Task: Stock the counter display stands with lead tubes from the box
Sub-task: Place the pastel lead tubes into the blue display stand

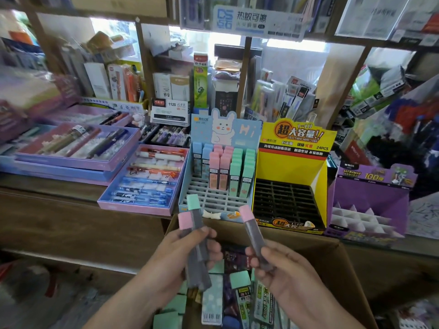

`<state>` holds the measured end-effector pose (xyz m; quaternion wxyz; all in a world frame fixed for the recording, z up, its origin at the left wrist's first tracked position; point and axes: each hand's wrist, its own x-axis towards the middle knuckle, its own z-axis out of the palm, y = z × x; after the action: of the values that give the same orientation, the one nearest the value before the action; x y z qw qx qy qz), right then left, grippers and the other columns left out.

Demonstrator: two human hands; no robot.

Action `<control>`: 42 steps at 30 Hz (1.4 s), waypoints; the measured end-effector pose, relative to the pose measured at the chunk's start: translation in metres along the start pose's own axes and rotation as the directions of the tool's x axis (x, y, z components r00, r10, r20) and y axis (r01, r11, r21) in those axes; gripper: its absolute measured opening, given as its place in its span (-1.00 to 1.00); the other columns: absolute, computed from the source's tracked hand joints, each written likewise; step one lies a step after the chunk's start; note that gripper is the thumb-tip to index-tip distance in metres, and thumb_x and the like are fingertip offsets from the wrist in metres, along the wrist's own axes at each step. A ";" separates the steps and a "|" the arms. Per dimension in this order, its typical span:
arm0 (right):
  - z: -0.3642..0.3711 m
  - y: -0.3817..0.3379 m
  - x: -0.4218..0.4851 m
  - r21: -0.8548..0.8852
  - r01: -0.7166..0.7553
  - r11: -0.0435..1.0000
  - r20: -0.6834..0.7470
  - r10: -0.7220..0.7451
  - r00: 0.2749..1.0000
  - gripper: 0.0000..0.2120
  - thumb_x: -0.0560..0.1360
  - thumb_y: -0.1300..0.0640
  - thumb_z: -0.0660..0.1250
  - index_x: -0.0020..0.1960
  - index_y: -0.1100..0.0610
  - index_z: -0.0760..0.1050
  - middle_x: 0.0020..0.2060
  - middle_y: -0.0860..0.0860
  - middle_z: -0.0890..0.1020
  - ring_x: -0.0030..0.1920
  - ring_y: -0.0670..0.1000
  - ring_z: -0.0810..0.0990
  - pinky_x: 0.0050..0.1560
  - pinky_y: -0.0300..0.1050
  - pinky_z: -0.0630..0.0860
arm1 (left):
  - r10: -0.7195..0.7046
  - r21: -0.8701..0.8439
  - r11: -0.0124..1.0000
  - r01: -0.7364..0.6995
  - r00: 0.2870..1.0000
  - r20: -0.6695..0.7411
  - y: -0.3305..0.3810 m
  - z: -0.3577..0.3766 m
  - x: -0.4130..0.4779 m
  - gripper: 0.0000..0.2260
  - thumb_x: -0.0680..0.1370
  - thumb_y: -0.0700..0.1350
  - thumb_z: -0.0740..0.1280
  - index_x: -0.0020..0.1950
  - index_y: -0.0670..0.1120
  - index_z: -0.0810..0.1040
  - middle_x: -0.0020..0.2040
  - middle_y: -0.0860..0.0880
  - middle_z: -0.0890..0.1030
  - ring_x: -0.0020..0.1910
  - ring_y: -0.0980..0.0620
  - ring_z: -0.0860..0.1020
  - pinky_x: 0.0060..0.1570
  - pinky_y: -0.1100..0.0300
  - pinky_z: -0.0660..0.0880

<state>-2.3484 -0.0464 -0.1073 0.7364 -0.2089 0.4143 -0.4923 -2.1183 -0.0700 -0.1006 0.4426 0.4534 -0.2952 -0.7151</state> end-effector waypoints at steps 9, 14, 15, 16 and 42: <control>0.011 -0.005 0.002 -0.203 0.037 0.979 0.022 -0.034 0.999 -0.69 0.55 0.22 0.26 0.24 0.29 0.58 -0.10 0.35 0.66 -0.34 0.09 0.51 -0.40 -0.08 0.41 | 0.031 0.070 0.997 -0.030 0.999 -0.024 -0.007 -0.010 0.009 -0.69 0.60 -0.02 0.39 0.10 -0.28 0.62 -0.24 -0.24 0.58 -0.40 -0.09 0.50 -0.39 0.13 0.48; 0.015 -0.008 0.004 -0.300 0.074 0.951 -0.001 -0.078 0.997 -0.63 0.63 -0.01 0.18 0.10 0.10 0.74 -0.14 0.20 0.68 -0.28 0.03 0.54 -0.27 -0.10 0.44 | 0.013 0.029 0.999 -0.013 1.000 -0.002 -0.006 -0.013 0.009 -0.63 0.61 0.04 0.36 0.10 -0.29 0.62 -0.22 -0.26 0.57 -0.39 -0.08 0.48 -0.40 0.11 0.41; 0.016 -0.009 0.005 -0.308 0.086 0.947 -0.001 -0.091 0.996 -0.66 0.58 0.00 0.23 0.10 0.08 0.74 -0.14 0.18 0.69 -0.26 0.03 0.55 -0.23 -0.09 0.44 | 0.009 0.028 1.000 -0.009 1.000 0.001 -0.006 -0.013 0.009 -0.62 0.61 0.05 0.35 0.11 -0.30 0.62 -0.22 -0.26 0.57 -0.39 -0.09 0.48 -0.39 0.10 0.39; 0.018 -0.009 0.006 -0.309 0.098 0.946 0.002 -0.103 0.995 -0.69 0.53 0.02 0.29 0.10 0.07 0.74 -0.13 0.17 0.69 -0.23 0.03 0.56 -0.19 -0.09 0.46 | 0.005 0.028 1.000 -0.005 1.000 0.003 -0.007 -0.014 0.008 -0.61 0.61 0.05 0.34 0.11 -0.30 0.62 -0.22 -0.27 0.57 -0.39 -0.09 0.47 -0.38 0.10 0.37; 0.062 -0.066 0.054 -0.760 0.580 0.295 0.324 -0.601 0.731 -0.92 0.64 0.00 0.36 0.11 -0.14 0.53 -0.18 0.05 0.74 -0.19 0.20 0.69 -0.14 0.30 0.62 | 0.032 -0.003 0.999 -0.032 0.999 -0.018 -0.007 -0.019 0.010 -0.63 0.53 0.03 0.37 0.06 -0.30 0.64 -0.21 -0.28 0.60 -0.41 -0.12 0.51 -0.45 0.17 0.39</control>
<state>-2.3252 -0.1296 -0.0472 0.3096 -0.6583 0.4950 -0.4752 -2.1055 -0.0767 -0.1180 0.4573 0.4544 -0.2971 -0.7043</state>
